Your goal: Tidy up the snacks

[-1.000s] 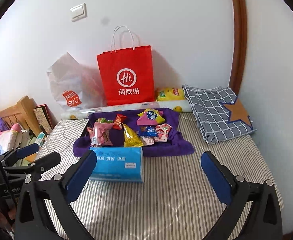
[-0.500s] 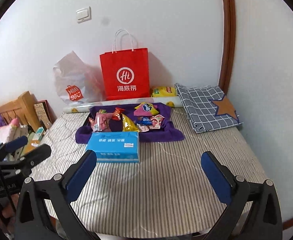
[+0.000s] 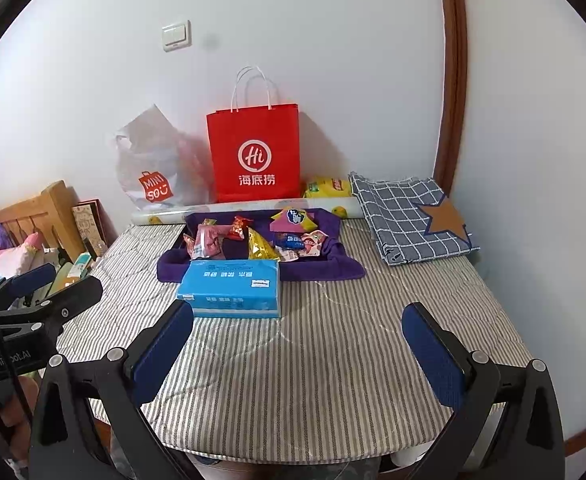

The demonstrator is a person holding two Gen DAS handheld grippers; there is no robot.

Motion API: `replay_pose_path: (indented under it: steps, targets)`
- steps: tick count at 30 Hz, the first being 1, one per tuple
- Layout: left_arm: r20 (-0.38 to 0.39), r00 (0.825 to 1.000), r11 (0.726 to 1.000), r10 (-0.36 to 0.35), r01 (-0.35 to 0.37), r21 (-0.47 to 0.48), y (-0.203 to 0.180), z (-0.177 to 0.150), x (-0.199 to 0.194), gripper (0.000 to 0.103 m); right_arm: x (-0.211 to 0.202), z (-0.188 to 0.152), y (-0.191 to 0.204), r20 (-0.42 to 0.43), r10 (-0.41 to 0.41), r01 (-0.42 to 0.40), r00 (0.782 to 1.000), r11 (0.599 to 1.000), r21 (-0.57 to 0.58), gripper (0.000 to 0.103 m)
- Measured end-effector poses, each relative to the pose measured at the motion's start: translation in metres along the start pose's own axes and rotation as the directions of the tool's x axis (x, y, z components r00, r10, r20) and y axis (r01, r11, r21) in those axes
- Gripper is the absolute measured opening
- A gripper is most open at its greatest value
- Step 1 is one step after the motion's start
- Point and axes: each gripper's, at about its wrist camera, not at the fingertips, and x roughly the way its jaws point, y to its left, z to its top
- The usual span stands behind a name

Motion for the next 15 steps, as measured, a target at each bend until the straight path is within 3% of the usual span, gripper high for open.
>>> replay_pose_path:
  steps: [15]
  targets:
    - [-0.009, 1.0, 1.0, -0.013, 0.013, 0.0, 0.0009, -0.005, 0.0019, 0.102, -0.0009, -0.0024, -0.0016, -0.004, -0.01, 0.01, 1.0, 1.0, 0.009, 0.103]
